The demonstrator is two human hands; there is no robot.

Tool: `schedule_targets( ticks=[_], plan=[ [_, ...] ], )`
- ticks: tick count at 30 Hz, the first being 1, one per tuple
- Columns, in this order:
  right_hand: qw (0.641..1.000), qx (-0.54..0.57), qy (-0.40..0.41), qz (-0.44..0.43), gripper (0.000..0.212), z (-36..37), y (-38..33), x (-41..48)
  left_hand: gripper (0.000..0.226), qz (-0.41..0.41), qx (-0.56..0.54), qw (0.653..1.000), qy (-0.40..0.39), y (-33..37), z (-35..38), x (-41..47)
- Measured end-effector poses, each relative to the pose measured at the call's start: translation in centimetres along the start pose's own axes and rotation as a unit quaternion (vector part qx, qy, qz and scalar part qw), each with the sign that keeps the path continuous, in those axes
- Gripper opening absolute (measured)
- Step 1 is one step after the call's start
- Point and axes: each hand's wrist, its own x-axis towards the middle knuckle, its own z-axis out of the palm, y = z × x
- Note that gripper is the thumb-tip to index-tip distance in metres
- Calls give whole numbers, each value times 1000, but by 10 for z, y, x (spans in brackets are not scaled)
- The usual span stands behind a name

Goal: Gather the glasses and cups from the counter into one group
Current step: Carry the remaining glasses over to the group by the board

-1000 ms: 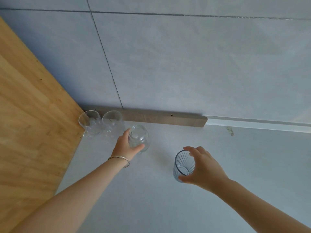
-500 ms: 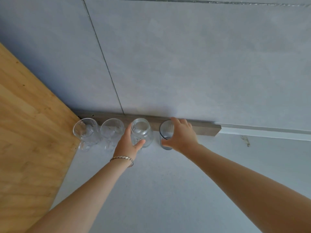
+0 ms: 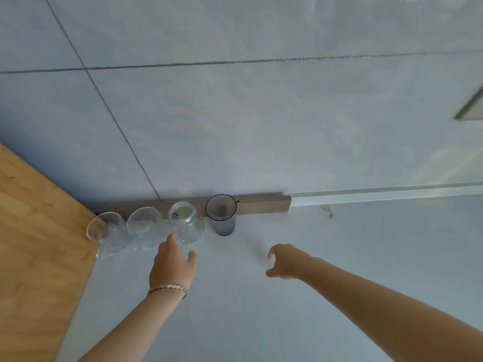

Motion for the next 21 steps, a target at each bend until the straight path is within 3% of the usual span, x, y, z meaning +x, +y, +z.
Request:
schedule_targets(
  ticks=[4, 6, 10, 21],
  plan=[
    [999, -29, -29, 24, 52, -2, 63, -52, 6, 64, 100, 976, -183, 31, 13, -45],
    [998, -30, -31, 52, 52, -6, 103, -80, 15, 105, 128, 957, -240, 61, 28, -64],
    [993, 9, 1, 116, 51, -15, 194, -143, 7, 192, 167, 927, -276, 144, 70, -103],
    [941, 130, 119, 290, 44, 0, 464, -312, 24, 378, 215, 842, -320, 361, 220, -276]
  ],
)
